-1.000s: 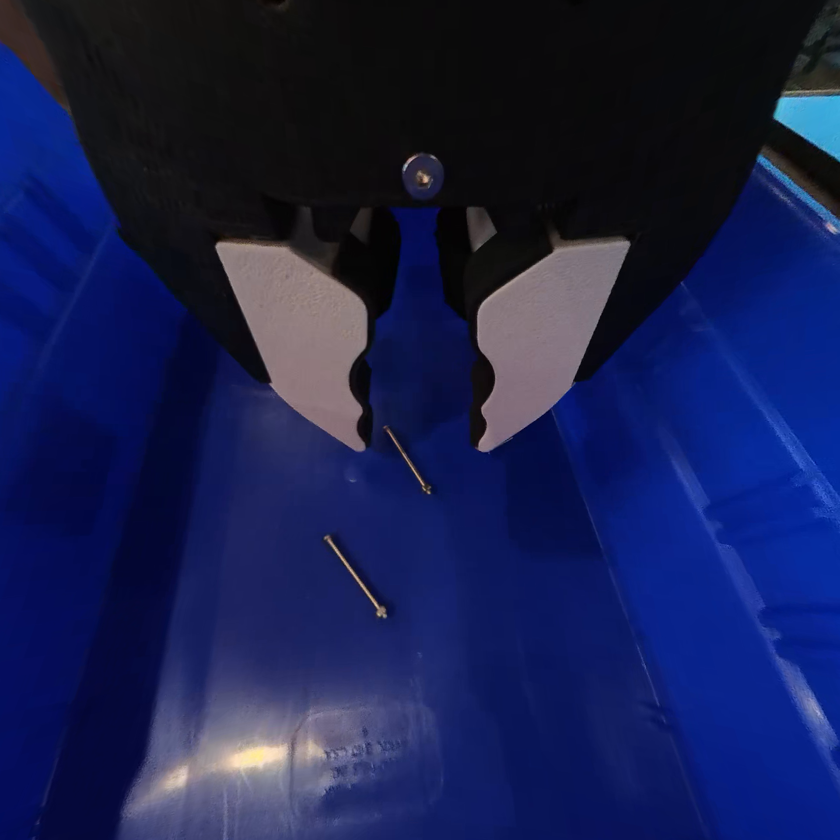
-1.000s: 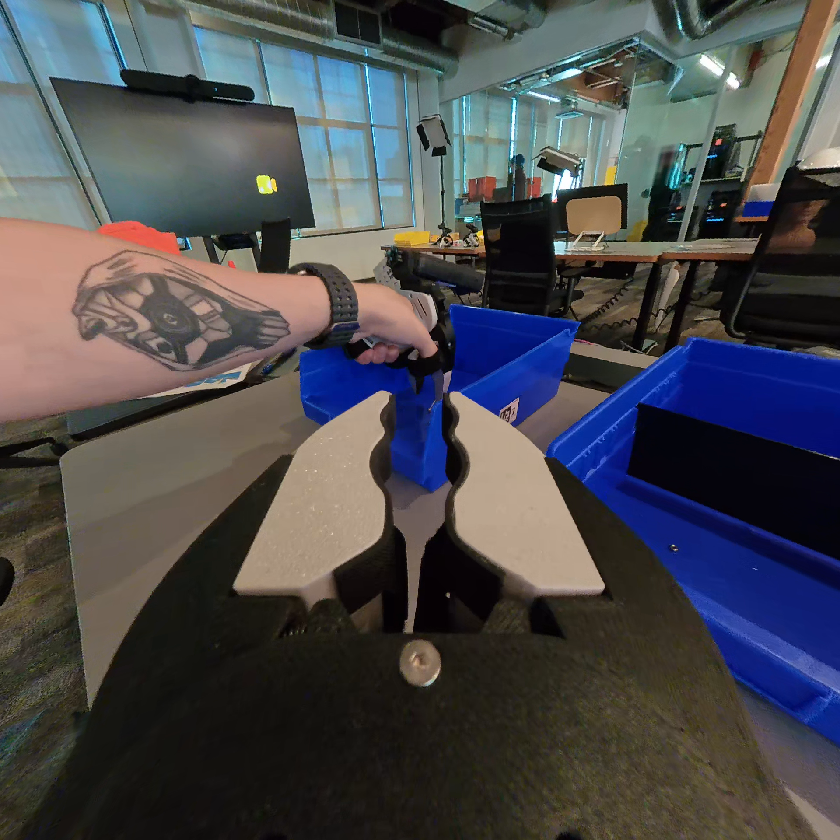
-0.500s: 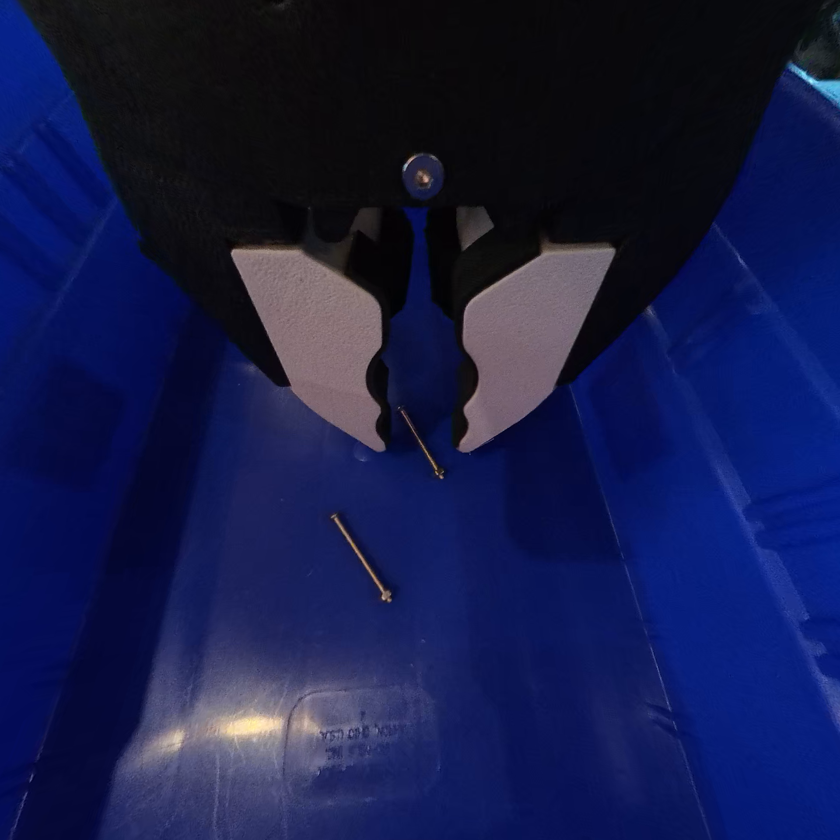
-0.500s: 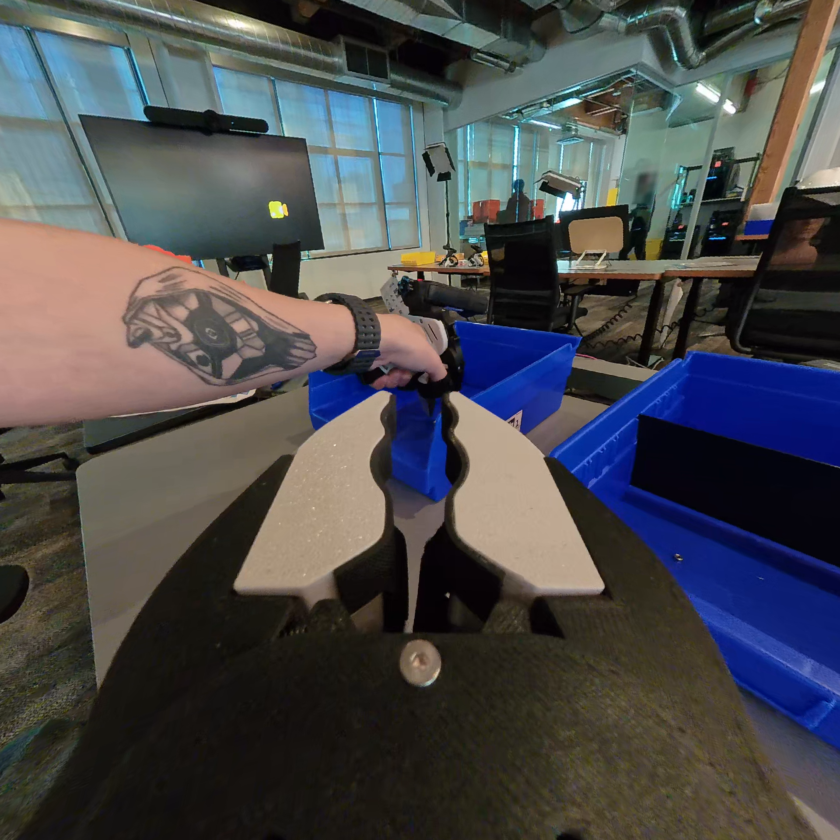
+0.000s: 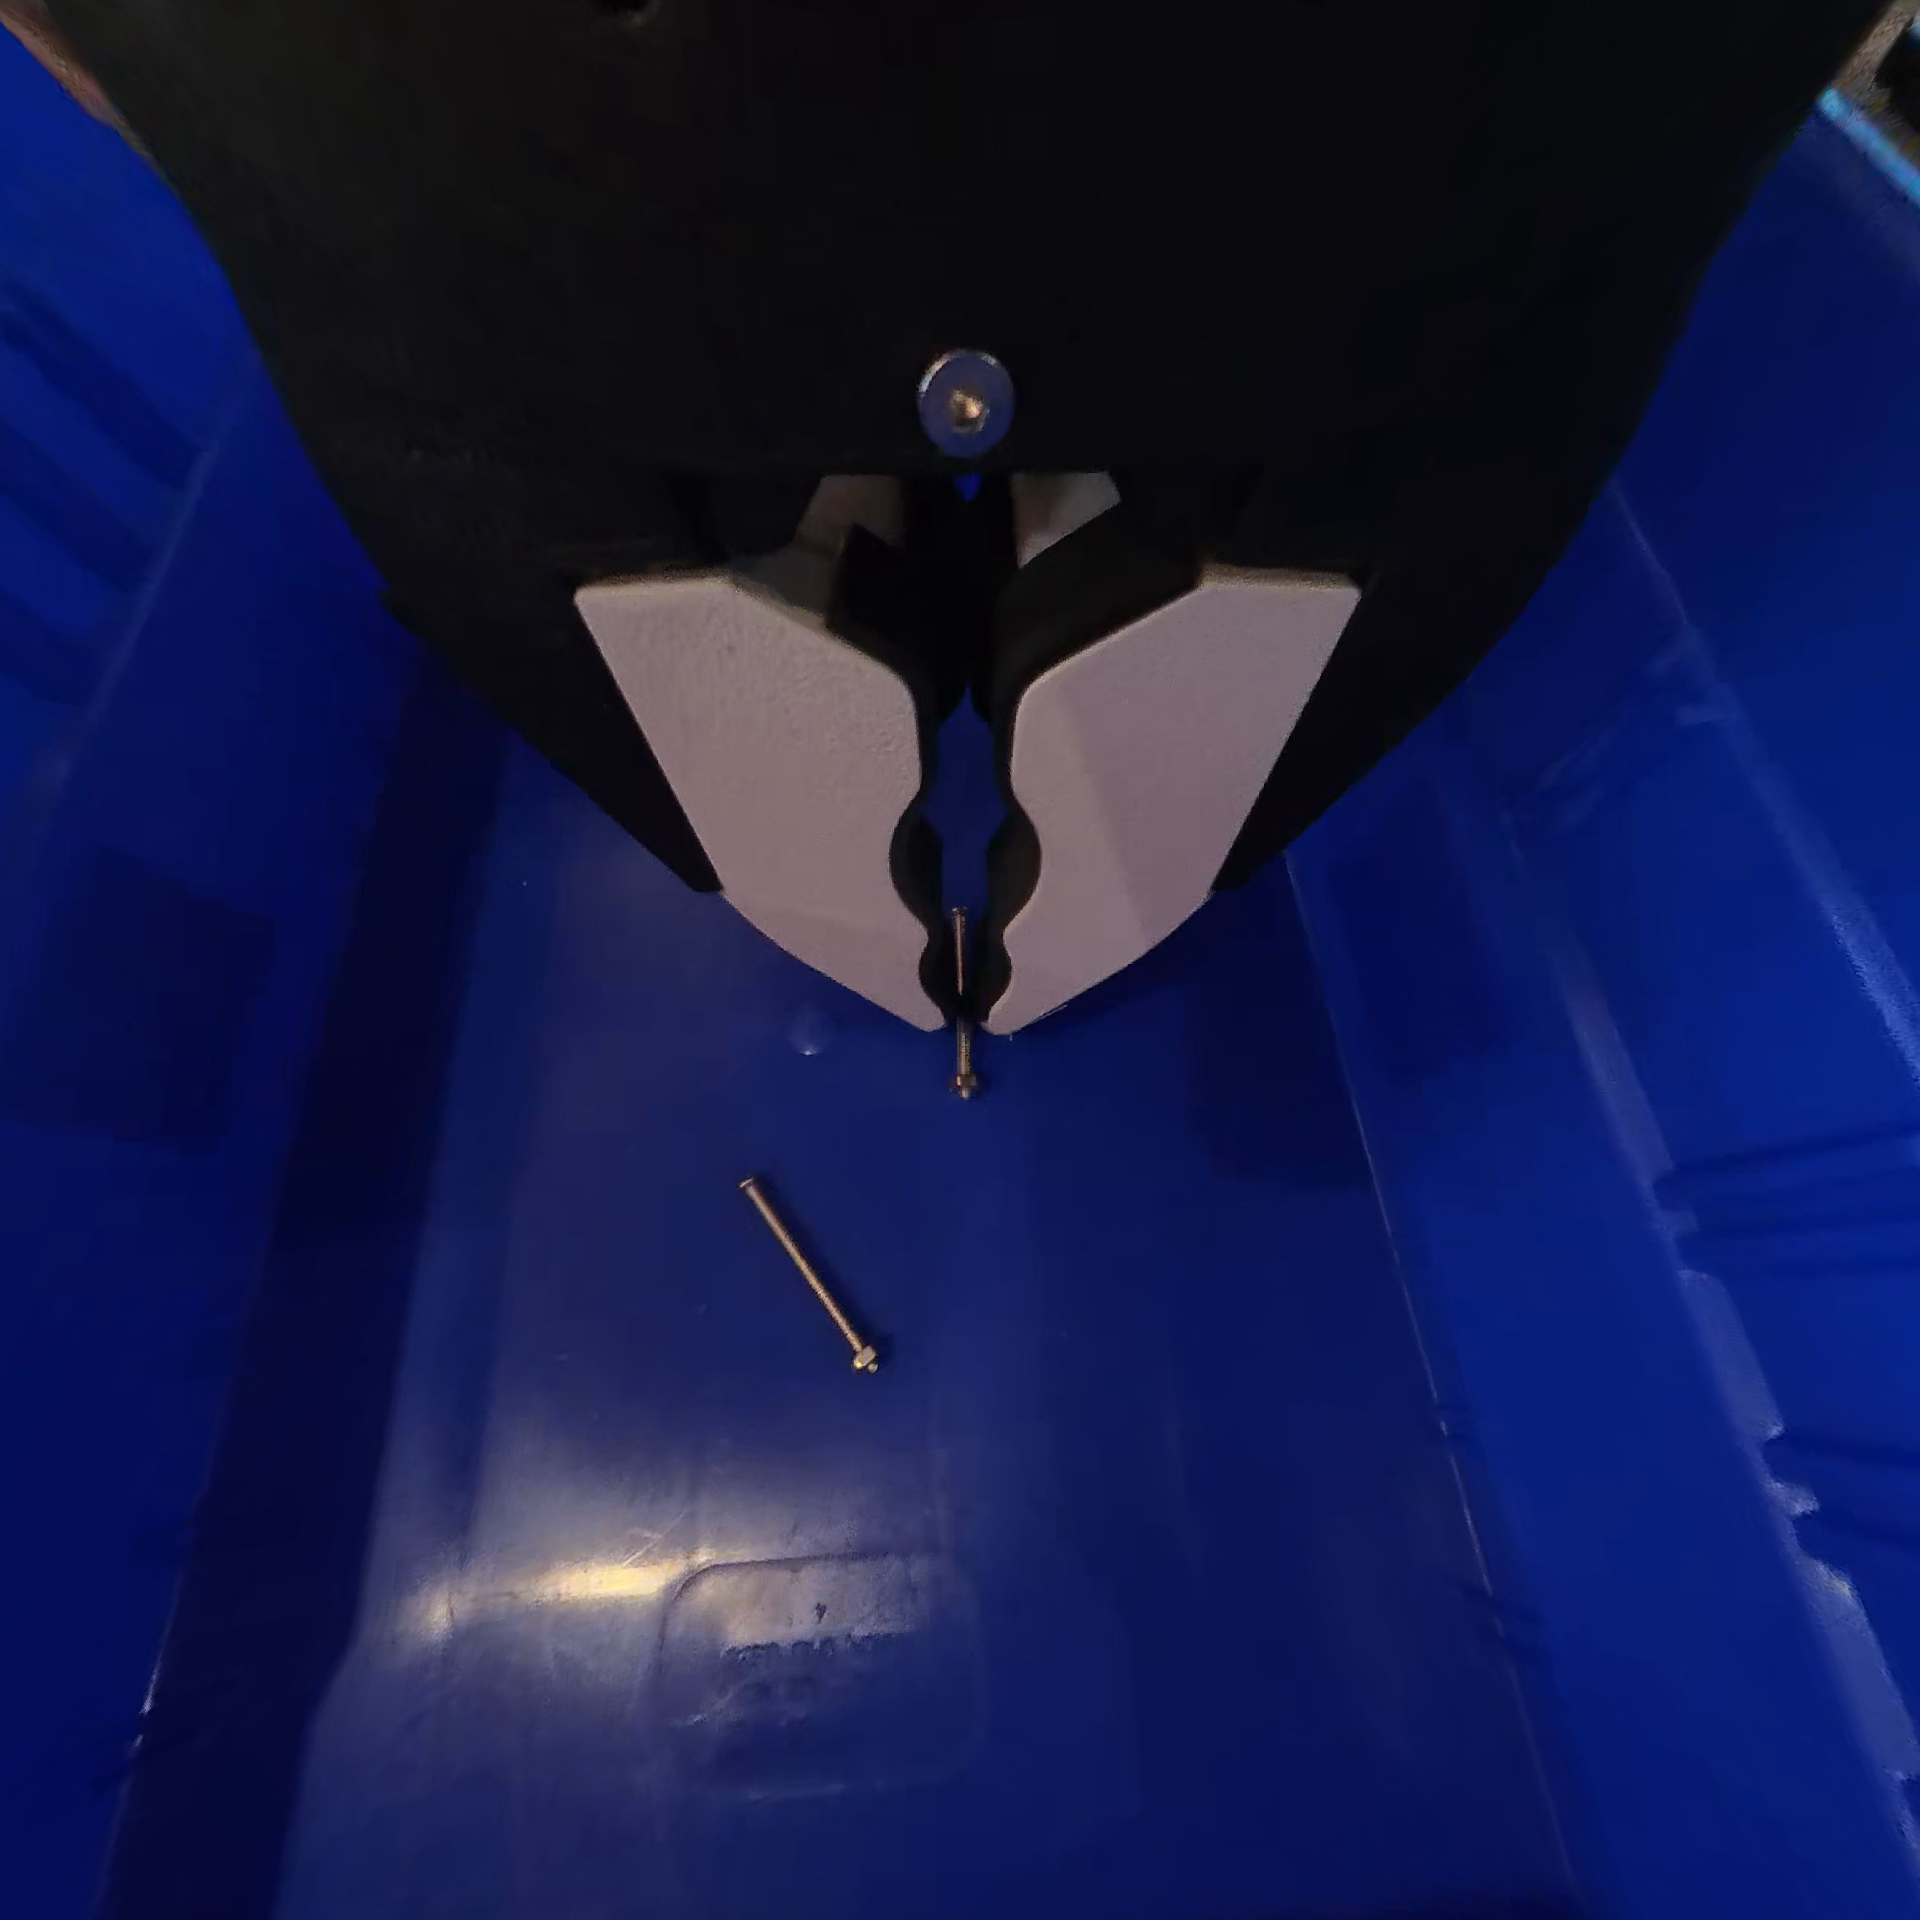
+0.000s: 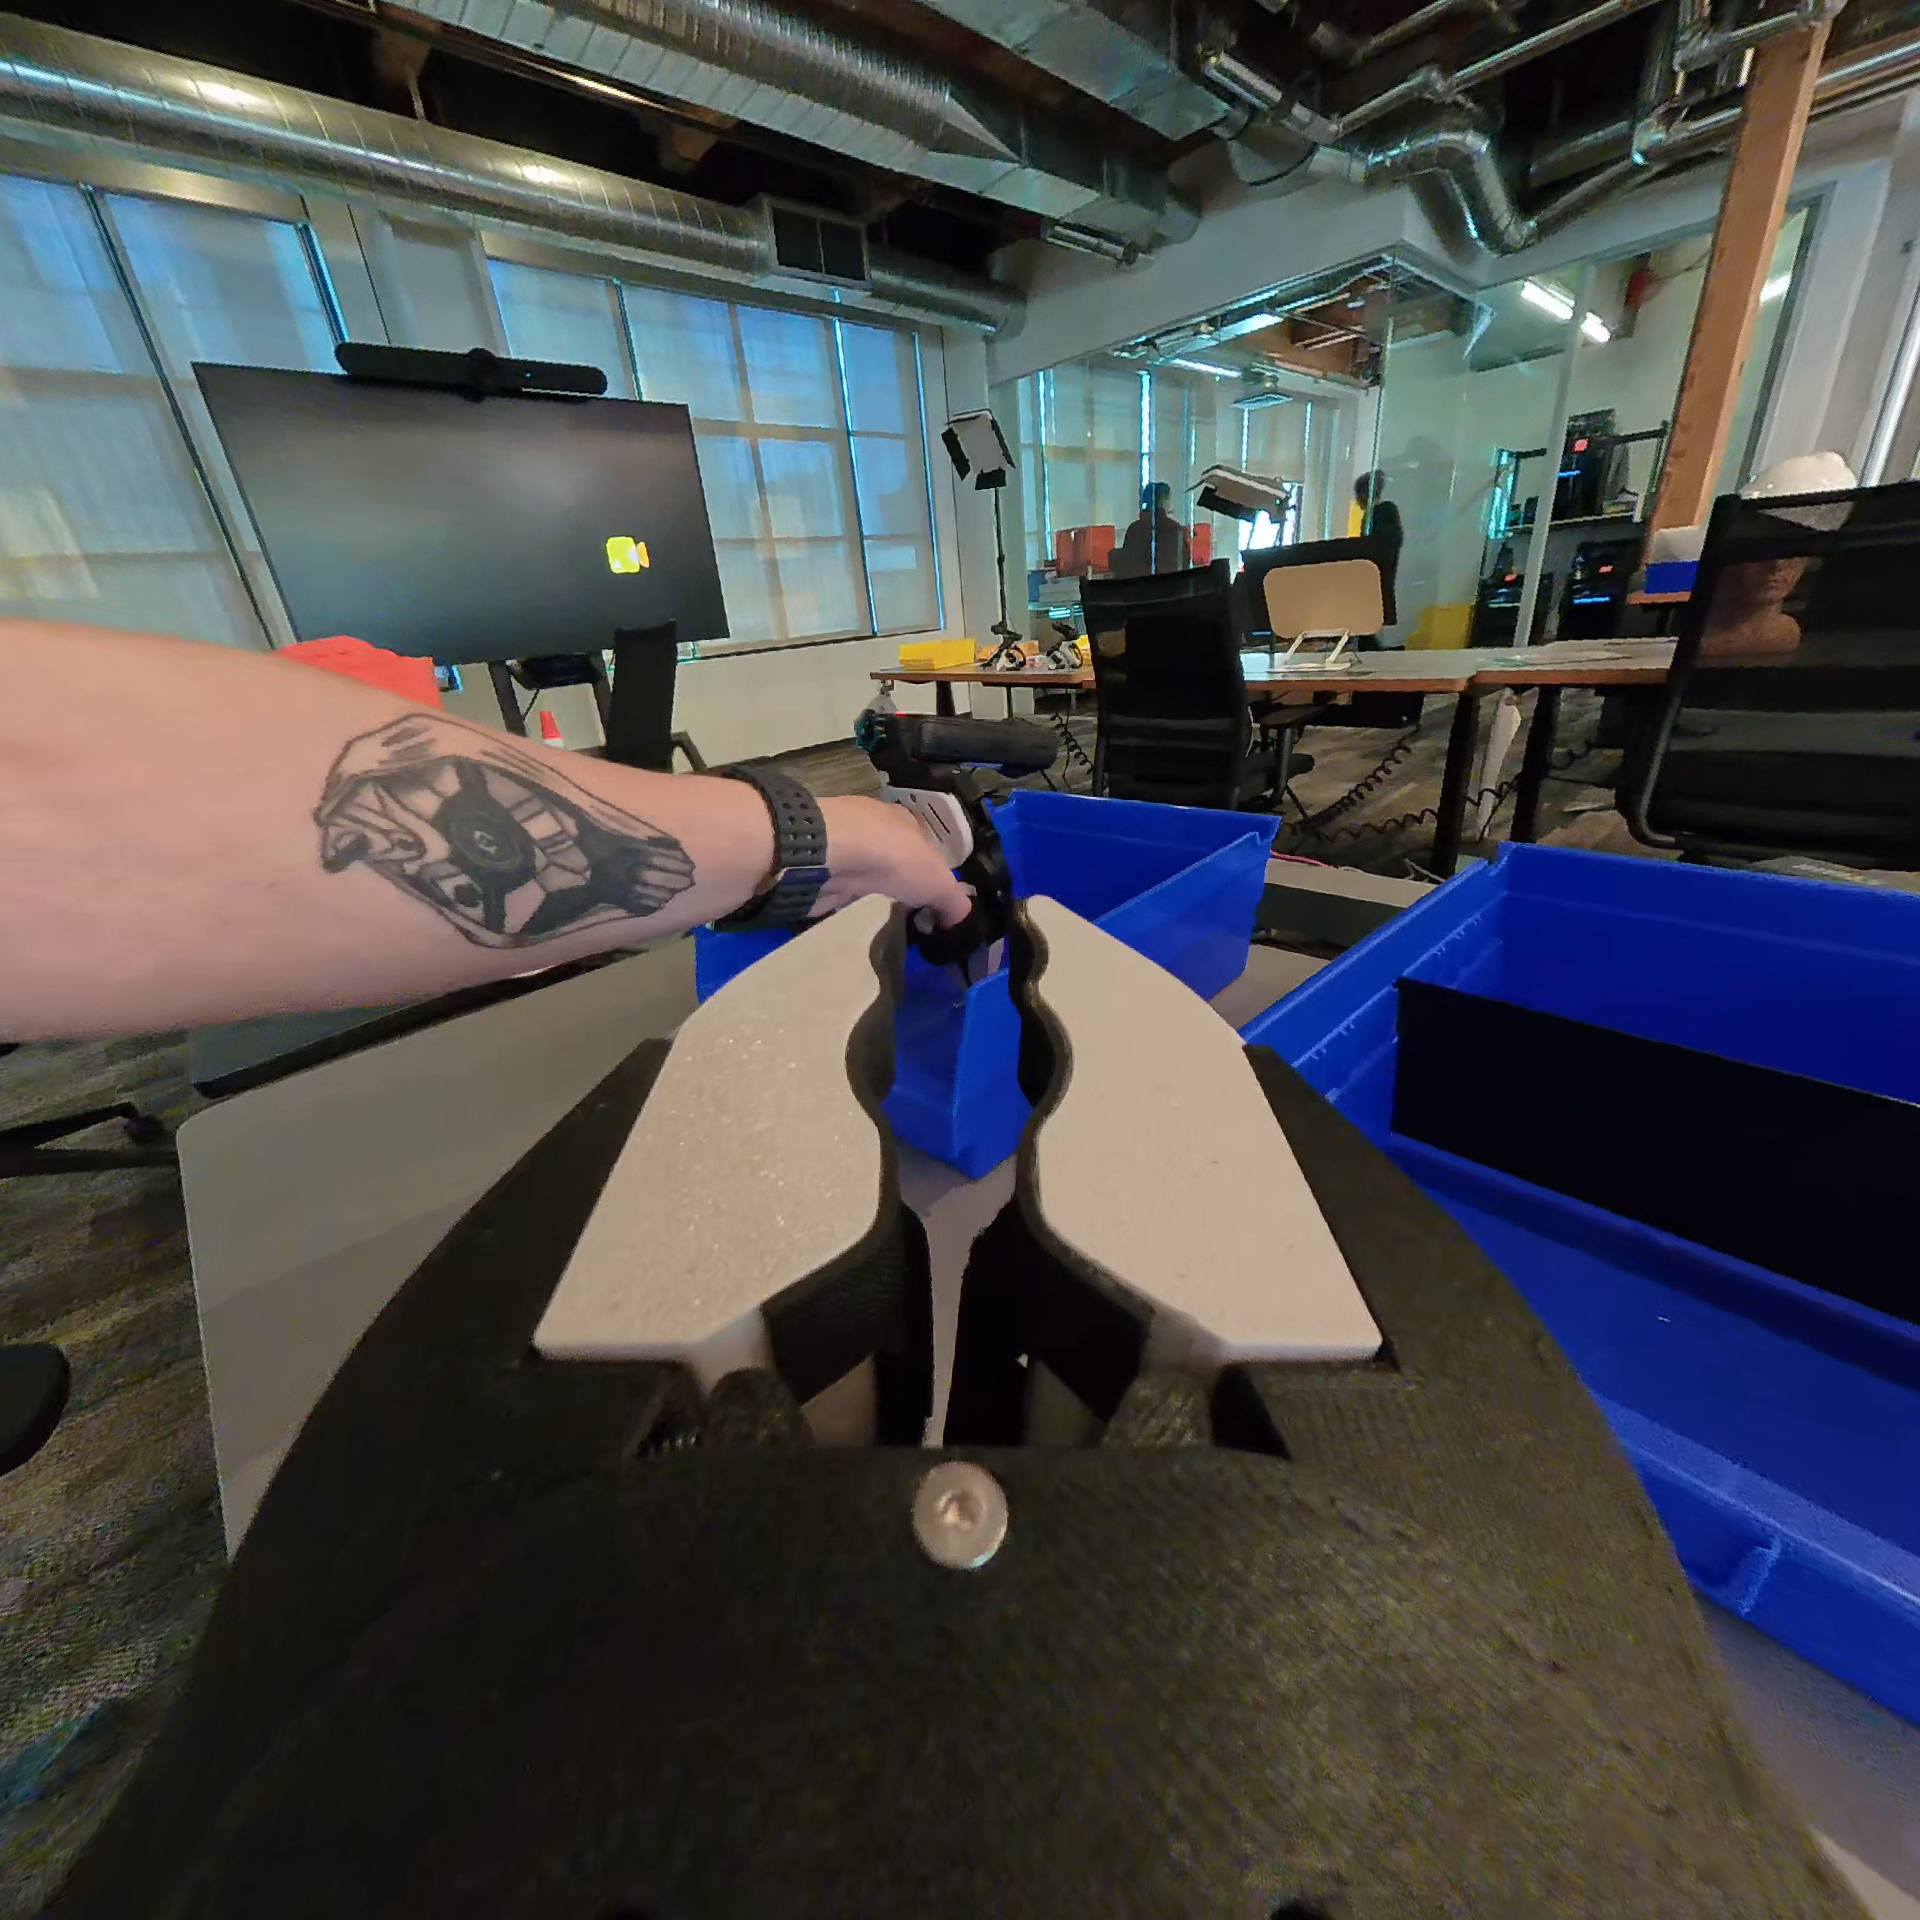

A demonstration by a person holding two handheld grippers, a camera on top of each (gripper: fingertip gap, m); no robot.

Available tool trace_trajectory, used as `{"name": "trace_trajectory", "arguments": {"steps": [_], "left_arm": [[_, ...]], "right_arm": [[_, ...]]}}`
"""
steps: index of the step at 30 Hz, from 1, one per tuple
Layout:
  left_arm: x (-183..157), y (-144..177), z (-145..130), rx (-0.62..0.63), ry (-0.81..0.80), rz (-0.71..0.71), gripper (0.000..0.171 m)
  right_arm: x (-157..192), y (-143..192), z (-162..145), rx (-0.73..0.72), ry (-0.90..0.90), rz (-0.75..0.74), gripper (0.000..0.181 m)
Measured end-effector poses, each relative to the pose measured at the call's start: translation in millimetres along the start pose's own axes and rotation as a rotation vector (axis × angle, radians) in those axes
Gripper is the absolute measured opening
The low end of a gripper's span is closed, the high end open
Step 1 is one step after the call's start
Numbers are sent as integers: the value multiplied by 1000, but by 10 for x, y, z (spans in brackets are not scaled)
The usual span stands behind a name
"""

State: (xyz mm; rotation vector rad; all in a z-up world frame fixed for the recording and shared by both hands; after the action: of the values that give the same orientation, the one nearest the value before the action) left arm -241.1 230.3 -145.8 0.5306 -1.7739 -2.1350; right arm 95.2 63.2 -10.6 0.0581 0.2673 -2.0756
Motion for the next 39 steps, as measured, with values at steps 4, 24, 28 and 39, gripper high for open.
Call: {"name": "trace_trajectory", "arguments": {"steps": [4,24,28,39], "left_arm": [[61,31,19,-46,7,-137,3],[-388,1733,-1303,-636,-501,-940,2],[-276,1874,-1595,-741,-509,-1075,2],[-229,1986,-1937,-862,-615,-1151,2]], "right_arm": [[-17,-49,-117,46,-21,21,17],[173,-980,-99,142,-226,318,17],[309,-1171,79,142,-158,335,12],[630,-1360,339,85,-118,373,10]]}}
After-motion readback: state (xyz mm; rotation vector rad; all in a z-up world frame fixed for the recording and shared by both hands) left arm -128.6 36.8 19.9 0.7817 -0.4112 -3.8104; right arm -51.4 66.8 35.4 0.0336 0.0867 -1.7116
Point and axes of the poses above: each gripper's, where its closed fingertips meet, y back along the fingers, z out of its top, x = y × z across the jaws, the point moved 5 cm from there along y, back along the fingers, and after that the axes turned 14 degrees about y, right-handed, at the moved point
